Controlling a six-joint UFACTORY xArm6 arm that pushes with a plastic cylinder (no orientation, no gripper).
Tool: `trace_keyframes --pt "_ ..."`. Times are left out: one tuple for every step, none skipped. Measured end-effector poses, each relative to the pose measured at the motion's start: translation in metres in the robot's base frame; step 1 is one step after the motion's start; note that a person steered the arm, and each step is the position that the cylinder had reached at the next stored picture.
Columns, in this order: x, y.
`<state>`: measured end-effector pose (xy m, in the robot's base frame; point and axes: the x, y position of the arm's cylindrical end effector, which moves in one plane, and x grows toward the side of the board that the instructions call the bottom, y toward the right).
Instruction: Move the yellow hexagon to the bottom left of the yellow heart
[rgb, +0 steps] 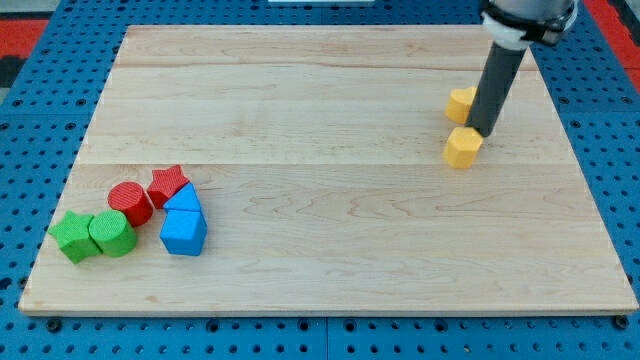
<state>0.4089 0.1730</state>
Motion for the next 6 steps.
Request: trace_keyframes --pt "0.021 -0.003" --pt "0.038 0.019" --pt "0.069 -0.041" --pt "0.08 -0.111" --pt "0.067 -0.063" --pt "0.054 -0.038"
